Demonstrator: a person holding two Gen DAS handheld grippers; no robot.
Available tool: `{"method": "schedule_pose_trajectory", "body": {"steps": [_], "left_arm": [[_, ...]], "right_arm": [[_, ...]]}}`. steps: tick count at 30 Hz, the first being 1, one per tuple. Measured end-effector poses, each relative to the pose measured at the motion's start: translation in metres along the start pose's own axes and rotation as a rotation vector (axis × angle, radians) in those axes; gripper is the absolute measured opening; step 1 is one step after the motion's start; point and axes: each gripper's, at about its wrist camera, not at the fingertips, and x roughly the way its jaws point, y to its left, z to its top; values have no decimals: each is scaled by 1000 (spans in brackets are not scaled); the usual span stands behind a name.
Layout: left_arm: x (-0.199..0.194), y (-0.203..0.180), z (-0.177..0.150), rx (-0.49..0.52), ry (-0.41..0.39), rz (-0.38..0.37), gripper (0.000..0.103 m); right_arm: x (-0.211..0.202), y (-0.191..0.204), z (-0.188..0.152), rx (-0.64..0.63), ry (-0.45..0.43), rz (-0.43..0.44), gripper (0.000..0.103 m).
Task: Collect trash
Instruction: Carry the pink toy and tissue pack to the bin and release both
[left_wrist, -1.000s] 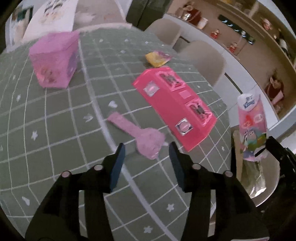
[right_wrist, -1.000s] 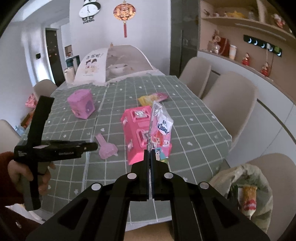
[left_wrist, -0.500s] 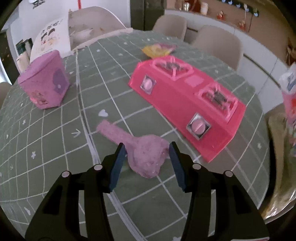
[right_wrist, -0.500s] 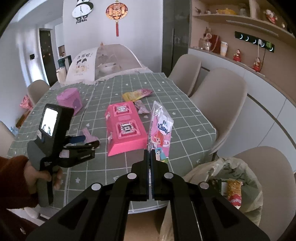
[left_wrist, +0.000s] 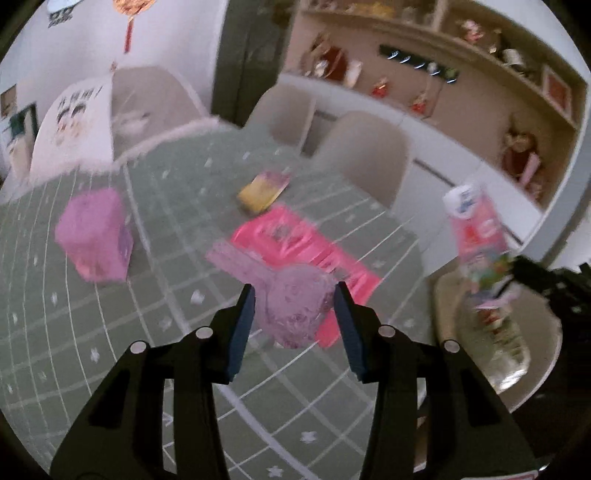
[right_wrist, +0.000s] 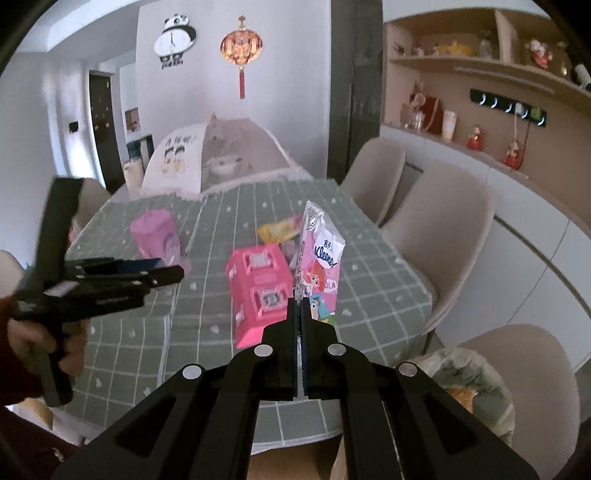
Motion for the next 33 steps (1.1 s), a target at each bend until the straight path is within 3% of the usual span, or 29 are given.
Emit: {"method": "schedule_pose_trajectory", "body": {"steps": [8, 20, 27, 31, 33], "left_arm": [[-6, -67, 34, 82, -33, -212, 42], [62, -226, 16, 267, 154, -515, 42], [103, -278, -11, 314, 277, -582, 43], [124, -278, -22, 257, 358, -582, 45], [127, -267, -23, 201, 378, -588, 52]], "right_arm": [[-48, -27, 3, 36, -76, -127, 4], [-116, -104, -48, 163, -68, -381, 4], [-130, -137, -74, 235, -48, -423, 4], [-118, -146, -88, 268, -17, -384, 4], [-110, -148, -94, 278, -3, -359, 4]]}}
